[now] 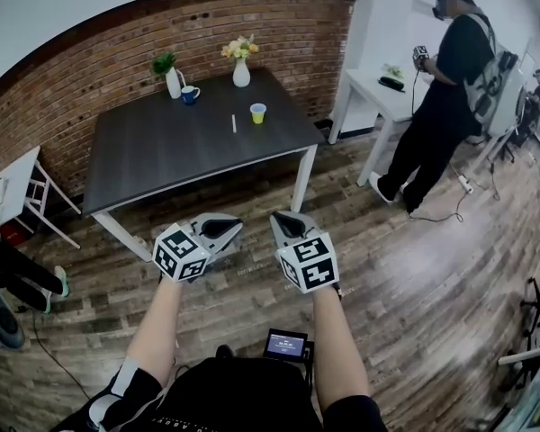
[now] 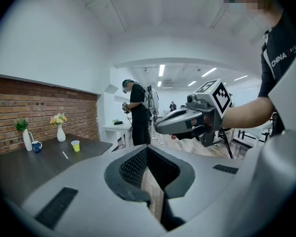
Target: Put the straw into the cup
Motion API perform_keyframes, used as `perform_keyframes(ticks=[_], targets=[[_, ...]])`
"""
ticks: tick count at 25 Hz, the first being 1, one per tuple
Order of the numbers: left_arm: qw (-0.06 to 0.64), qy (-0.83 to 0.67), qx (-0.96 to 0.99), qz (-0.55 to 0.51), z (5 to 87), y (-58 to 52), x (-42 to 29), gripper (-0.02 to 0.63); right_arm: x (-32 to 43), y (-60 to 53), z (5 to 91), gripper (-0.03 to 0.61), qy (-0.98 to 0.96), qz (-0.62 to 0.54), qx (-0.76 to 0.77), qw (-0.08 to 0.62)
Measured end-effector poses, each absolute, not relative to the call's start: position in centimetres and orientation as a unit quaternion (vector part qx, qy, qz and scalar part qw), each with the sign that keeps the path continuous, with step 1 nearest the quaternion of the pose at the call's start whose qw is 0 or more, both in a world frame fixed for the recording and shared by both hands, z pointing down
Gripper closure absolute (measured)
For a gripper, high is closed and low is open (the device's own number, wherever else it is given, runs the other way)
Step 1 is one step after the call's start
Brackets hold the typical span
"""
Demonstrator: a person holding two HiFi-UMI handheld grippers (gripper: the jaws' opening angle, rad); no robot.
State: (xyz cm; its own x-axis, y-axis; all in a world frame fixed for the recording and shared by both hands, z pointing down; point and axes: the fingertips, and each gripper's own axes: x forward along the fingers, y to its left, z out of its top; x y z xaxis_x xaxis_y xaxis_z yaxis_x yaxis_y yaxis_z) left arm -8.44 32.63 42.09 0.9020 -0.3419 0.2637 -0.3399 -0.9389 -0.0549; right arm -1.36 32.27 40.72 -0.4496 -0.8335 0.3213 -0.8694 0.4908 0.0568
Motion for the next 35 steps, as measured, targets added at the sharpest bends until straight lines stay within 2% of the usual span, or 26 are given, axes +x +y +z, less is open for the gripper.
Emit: perform_keyframes(ticks=[18,35], targets=[[-0.017,0.222,-0.964,-0.148,43.9,30.6,-4.1,0.611,3.9,30.3,42.3,0.572,-0.861,0.073,0.483,0.144],[-0.034,0.186,-0.972,-0.142,46.2,12.9,-5.7,0.611,2.3,13.6,44.2,0.572,-0.842,0.088,0.508,0.162]])
